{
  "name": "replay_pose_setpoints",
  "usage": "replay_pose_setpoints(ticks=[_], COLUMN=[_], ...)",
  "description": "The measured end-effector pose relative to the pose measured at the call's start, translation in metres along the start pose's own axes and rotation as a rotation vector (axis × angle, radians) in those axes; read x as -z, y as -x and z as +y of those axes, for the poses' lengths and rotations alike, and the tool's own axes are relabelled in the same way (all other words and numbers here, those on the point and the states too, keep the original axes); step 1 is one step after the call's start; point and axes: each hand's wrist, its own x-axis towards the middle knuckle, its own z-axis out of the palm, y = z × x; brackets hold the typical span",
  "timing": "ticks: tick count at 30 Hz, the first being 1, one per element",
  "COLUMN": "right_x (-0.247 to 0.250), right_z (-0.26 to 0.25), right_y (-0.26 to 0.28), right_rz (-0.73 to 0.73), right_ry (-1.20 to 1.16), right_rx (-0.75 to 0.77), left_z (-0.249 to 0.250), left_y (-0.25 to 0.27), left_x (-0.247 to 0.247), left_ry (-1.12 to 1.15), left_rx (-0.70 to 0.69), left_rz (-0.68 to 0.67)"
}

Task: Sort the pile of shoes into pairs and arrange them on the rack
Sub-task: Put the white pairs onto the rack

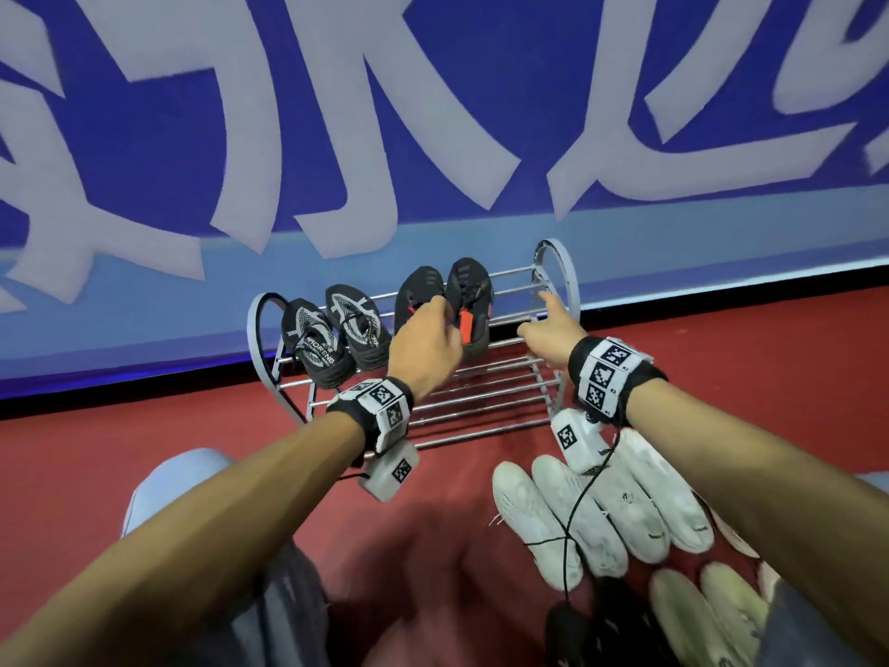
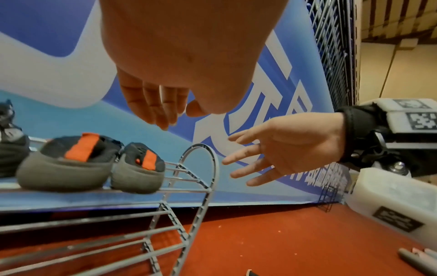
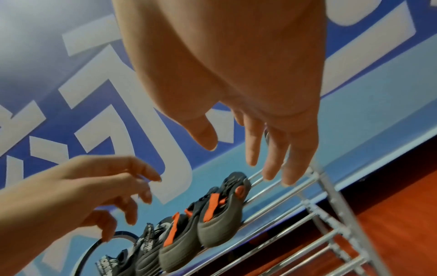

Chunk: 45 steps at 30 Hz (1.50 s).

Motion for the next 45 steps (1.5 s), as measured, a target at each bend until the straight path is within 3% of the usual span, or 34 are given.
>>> replay_pose_setpoints(ticks=[4, 9, 13, 20, 28, 30, 34, 38, 42, 45], right_x=[0.058, 0.102, 0.093, 0.04, -0.052, -0.068, -0.079, -0.088, -0.11, -0.124], right_z=[0.021, 0.09, 0.17, 0.318, 0.386, 0.39, 0.39, 0.385, 0.38, 0.375], right_y=[0.037, 0.075, 0.079, 0.075, 0.045, 0.04, 0.026, 0.019, 0.023, 0.029], right_rz=[0.035, 0.119, 0.054, -0.154, -0.186, -0.148, -0.045, -0.011, 0.023, 0.042], right_ry=[0.12, 0.246, 0.314, 0.407, 0.271, 0.312, 0.365, 0.484, 0.616, 0.613], right_rx=[0.084, 0.0, -0.139, -0.443, -0.527, -0.529, -0.583, -0.59, -0.507, -0.539], left_z=[0.031, 0.072, 0.073, 0.016, -0.014, -0.018, -0.024, -0.039, -0.062, -0.063], left_y=[0.029, 0.054, 0.081, 0.133, 0.167, 0.178, 0.186, 0.172, 0.172, 0.172], left_x=[-0.016, -0.069, -0.139, -0.253, -0.329, -0.343, -0.358, -0.366, -0.381, -0.376], left_ry=[0.061, -0.201, -0.218, -0.103, 0.079, 0.144, 0.211, 0.292, 0.477, 0.657], left_rx=[0.035, 0.057, 0.154, 0.384, 0.593, 0.657, 0.645, 0.844, 1.112, 1.199], left_rz=[-0.047, -0.514, -0.698, -0.91, -0.962, -1.012, -1.028, -0.864, -0.599, -0.57])
